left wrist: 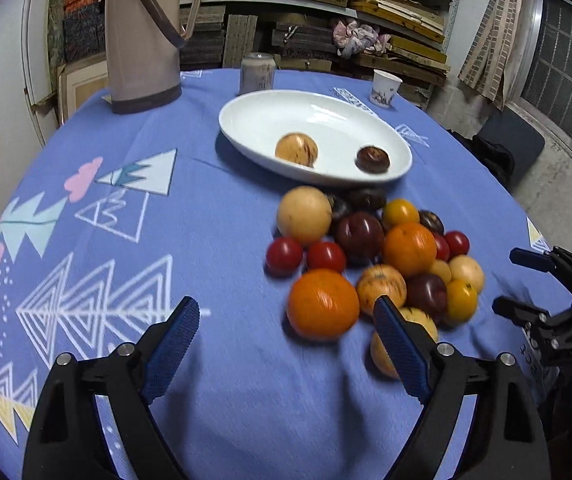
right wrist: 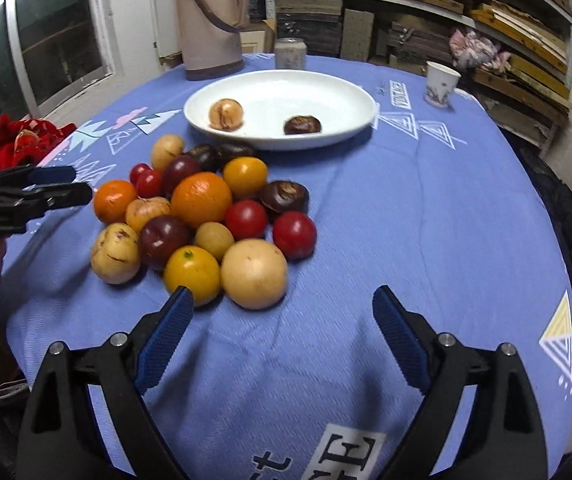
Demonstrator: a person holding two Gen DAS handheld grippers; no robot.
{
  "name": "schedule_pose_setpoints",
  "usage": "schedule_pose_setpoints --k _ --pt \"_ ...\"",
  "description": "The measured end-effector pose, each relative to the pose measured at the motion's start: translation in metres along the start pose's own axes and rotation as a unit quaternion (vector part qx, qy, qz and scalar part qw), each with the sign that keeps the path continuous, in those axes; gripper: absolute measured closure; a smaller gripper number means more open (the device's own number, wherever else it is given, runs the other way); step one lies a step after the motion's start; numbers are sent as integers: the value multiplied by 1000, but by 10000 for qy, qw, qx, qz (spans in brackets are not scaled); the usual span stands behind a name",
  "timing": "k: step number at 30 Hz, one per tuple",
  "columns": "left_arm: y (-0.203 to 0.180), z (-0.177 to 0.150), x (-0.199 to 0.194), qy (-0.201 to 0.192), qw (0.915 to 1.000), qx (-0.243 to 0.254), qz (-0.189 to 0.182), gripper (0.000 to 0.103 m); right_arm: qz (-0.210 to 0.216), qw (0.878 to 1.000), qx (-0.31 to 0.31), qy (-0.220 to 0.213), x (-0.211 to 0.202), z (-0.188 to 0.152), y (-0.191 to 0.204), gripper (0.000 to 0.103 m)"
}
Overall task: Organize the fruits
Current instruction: 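Grasp the large pale grapefruit with the right tool while the left tool grasps an orange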
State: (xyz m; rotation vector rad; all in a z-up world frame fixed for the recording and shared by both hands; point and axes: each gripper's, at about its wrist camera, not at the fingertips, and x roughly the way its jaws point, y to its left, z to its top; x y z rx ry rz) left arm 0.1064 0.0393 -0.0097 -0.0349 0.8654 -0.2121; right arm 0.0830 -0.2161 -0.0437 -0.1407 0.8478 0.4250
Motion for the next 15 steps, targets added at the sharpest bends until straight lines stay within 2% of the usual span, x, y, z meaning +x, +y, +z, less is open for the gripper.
schedule_pose_setpoints --k 3,10,12,14,15 --pt "-4 -4 4 58 9999 95 -9 14 -46 10000 9 51 1 -3 -2 20" --pt "-7 -5 27 304 9994 134 -64 14 -85 9999 -18 101 5 -9 -3 20" --pt "-4 -5 37 450 9989 26 -131 16 -96 9999 -50 124 7 -9 -2 20" --pt "1 -3 41 397 9989 -111 -239 19 -172 9997 -97 158 10 -9 0 20" --pt "1 -2 42 393 9991 -57 -174 22 -194 9996 -123 169 11 -9 1 20"
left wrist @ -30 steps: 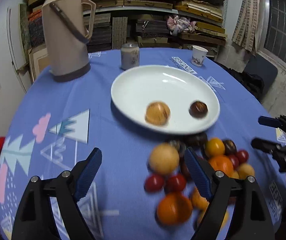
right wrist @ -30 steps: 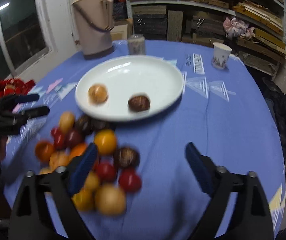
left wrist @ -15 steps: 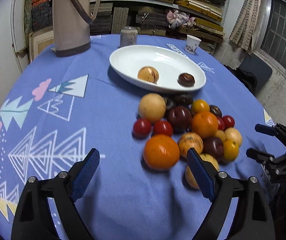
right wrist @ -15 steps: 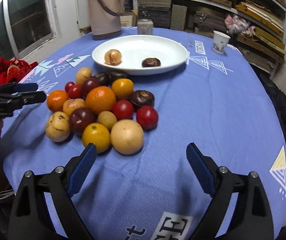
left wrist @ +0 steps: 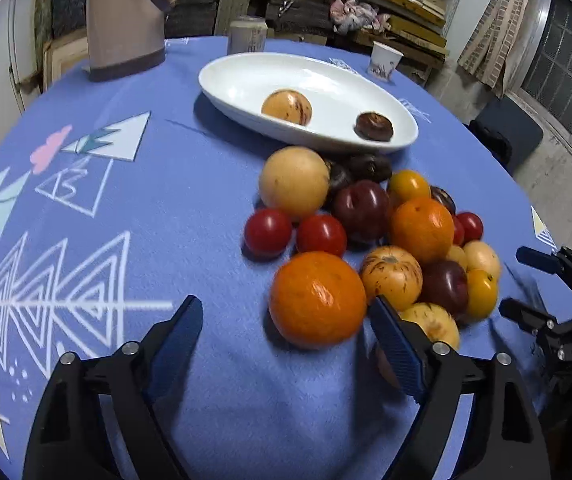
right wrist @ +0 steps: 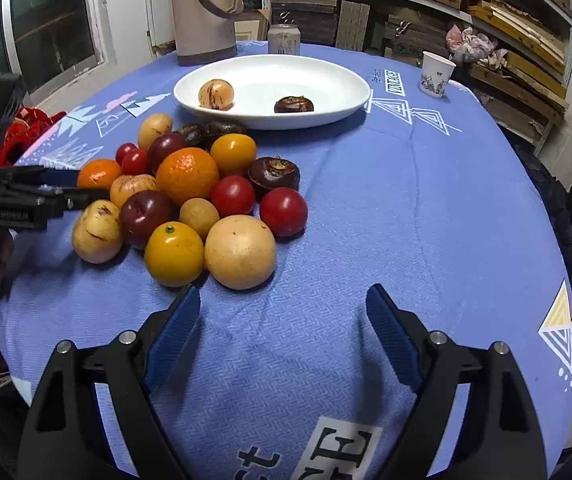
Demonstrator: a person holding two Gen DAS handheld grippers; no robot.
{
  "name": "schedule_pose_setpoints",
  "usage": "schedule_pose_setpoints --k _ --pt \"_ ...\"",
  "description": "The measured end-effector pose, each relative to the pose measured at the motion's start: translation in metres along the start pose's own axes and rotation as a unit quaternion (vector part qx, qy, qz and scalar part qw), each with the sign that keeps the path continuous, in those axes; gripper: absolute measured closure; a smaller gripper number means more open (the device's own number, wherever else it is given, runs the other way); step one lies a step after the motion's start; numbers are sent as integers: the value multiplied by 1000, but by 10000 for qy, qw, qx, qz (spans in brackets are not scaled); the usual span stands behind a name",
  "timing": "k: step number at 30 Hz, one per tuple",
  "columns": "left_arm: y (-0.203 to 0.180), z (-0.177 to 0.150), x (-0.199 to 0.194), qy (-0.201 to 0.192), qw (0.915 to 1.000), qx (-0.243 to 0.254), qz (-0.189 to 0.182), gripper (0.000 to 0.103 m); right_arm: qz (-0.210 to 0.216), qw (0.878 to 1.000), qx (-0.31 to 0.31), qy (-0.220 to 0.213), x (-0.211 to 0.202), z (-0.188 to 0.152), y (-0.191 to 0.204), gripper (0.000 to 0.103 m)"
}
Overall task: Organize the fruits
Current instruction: 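Grasp the large pale grapefruit with the right tool while the left tool grasps an orange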
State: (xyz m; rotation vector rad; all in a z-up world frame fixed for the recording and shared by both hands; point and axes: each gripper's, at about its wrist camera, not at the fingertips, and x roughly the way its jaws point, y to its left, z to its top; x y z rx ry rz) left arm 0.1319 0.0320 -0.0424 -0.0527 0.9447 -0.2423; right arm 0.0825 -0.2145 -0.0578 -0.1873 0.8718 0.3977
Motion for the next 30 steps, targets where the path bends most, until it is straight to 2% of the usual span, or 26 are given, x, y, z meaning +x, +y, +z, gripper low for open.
schedule_pose_setpoints --k 1,3,4,8,15,18,19,21,24,30 --pt "-1 1 1 -7 10000 49 16 26 -23 10000 -28 7 1 0 1 20" --pt "-3 4 1 -65 9998 130 -137 51 -83 9999 -92 44 3 -1 2 20" --pt "-4 5 2 -56 9998 152 -124 58 -123 9998 -118 58 4 -1 2 20" --pt "-11 2 1 -147 9994 311 67 58 -122 9997 -185 100 7 0 5 20" --pt "-7 -1 0 -168 9996 207 -46 58 -262 9983 -462 228 23 11 16 22" --pt "-12 -2 1 -131 9995 301 30 55 17 9989 -376 262 27 17 14 48" --pt "-12 -3 0 -126 9994 316 46 55 193 9989 -332 281 29 20 13 52" --pt "-13 -3 1 -127 9994 314 45 55 251 9986 -358 287 30 24 16 61" --pt "-13 -3 1 -126 9994 320 59 55 238 9983 -451 295 31 27 23 62" --pt "-15 -3 -1 -96 9994 305 97 57 401 9989 -183 171 19 20 14 62"
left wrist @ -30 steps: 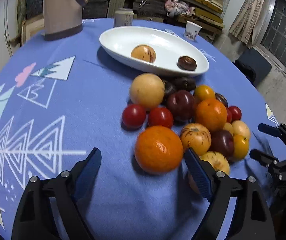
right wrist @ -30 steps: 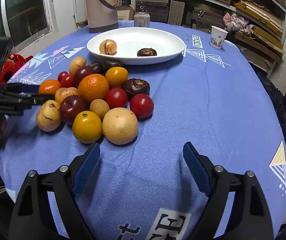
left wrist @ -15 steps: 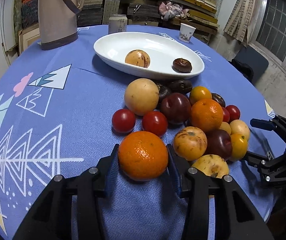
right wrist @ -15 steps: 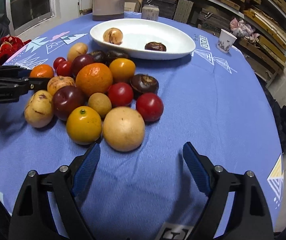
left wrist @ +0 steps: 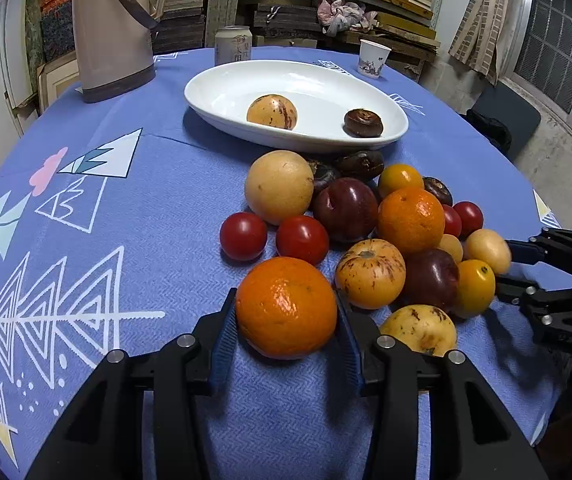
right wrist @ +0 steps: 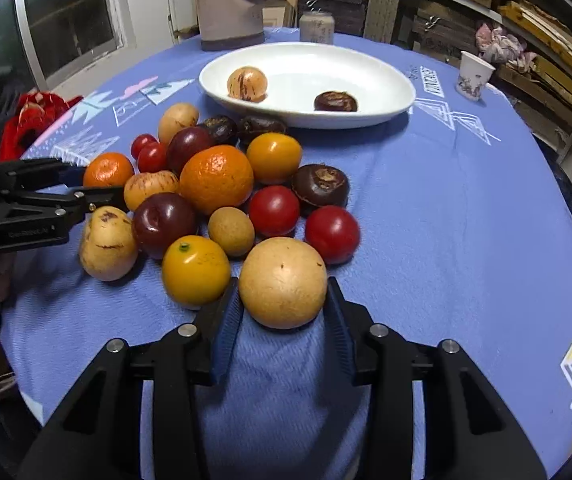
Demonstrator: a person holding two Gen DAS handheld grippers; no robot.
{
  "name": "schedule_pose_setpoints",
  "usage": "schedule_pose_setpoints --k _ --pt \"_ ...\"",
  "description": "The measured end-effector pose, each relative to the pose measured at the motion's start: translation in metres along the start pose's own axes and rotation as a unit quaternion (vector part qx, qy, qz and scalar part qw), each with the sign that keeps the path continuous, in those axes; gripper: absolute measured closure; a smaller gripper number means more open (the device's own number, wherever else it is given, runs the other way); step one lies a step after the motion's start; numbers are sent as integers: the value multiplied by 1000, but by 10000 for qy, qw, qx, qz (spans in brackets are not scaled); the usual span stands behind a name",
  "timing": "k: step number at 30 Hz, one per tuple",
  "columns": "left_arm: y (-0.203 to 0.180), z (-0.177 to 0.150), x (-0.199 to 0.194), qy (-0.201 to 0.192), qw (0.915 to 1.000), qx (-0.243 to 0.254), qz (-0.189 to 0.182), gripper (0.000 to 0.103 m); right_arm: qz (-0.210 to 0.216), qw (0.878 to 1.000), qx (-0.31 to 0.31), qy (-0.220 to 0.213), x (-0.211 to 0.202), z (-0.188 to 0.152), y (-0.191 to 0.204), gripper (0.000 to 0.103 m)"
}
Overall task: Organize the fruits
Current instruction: 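Grasp the large pale grapefruit with the right tool while the left tool grasps an orange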
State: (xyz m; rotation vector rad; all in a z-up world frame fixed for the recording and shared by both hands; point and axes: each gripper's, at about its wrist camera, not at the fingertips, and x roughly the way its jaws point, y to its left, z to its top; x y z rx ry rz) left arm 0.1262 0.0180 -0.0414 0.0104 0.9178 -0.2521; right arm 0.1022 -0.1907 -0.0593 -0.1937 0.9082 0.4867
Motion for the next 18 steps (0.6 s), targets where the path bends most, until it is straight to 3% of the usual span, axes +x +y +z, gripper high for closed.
schedule_pose_setpoints --k 7,18 --pt "7 -3 -13 -2 9999 -109 48 58 -68 9995 136 -278 -30 -6 -11 62" --pt "5 11 -52 -407 9991 -7 139 58 -117 9976 286 -612 -58 -4 -23 62"
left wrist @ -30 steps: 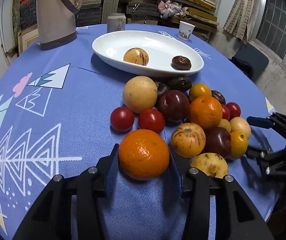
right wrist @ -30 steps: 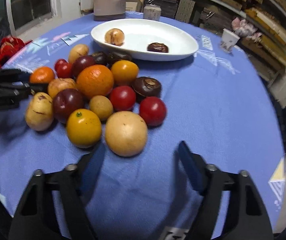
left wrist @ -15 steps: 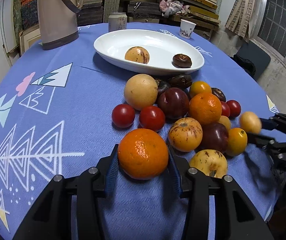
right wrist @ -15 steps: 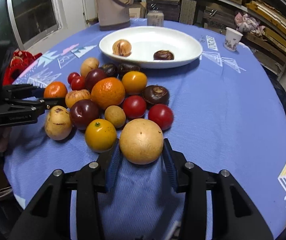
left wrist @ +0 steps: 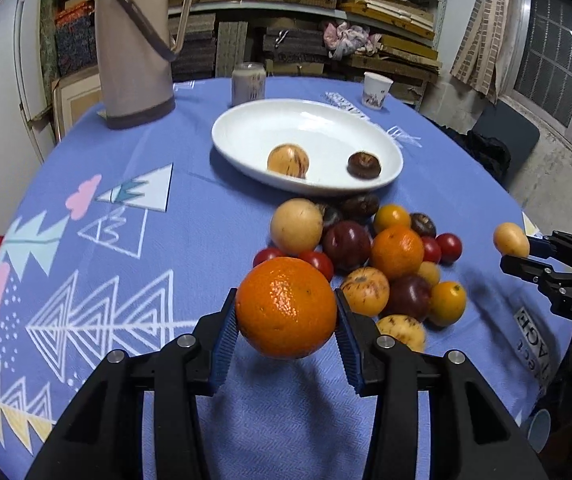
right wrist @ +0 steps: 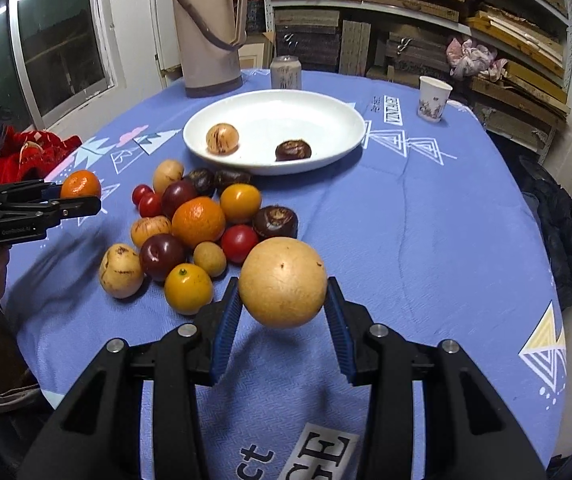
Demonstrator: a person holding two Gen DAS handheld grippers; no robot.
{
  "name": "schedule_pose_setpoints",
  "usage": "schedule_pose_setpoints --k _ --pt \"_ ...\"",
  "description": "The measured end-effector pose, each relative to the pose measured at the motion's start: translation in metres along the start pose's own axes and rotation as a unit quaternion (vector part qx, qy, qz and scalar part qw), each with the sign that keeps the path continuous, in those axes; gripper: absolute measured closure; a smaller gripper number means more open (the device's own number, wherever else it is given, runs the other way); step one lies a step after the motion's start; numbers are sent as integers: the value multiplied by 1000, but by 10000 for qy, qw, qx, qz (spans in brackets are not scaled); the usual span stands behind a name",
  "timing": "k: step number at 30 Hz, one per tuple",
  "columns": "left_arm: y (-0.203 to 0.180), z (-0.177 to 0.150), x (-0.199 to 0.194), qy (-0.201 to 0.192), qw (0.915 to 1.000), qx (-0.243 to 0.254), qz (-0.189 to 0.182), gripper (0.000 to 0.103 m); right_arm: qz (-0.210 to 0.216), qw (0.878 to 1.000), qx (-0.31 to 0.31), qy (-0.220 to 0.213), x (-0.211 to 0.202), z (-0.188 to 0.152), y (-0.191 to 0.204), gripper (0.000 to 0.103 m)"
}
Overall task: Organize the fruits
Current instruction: 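Grasp the large pale grapefruit with the right tool while the left tool grasps an orange, then place the grapefruit and orange on the white plate, opening both tools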
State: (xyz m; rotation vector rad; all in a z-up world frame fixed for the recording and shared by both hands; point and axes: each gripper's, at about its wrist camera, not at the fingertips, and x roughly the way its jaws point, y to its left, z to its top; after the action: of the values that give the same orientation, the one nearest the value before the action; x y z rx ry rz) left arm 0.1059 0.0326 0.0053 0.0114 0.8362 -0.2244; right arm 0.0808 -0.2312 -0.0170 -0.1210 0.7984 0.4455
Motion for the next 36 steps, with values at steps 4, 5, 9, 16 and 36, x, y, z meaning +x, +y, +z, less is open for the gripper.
schedule_pose_setpoints --k 4,5,9,16,36 --pt "-5 13 -5 -91 9999 142 -9 58 34 9999 13 -115 -7 10 -3 62" --pt "-6 16 -4 -108 9998 161 -19 58 32 9999 6 -148 -8 13 -4 62" --pt "-8 37 0 -177 9996 226 -13 57 72 9995 12 -301 -8 36 -8 62" --pt "-15 79 28 -237 9993 282 -11 57 232 9988 12 -425 17 86 -7 62" --pt "11 119 117 72 9999 -144 -27 57 325 9992 179 131 146 139 2 62"
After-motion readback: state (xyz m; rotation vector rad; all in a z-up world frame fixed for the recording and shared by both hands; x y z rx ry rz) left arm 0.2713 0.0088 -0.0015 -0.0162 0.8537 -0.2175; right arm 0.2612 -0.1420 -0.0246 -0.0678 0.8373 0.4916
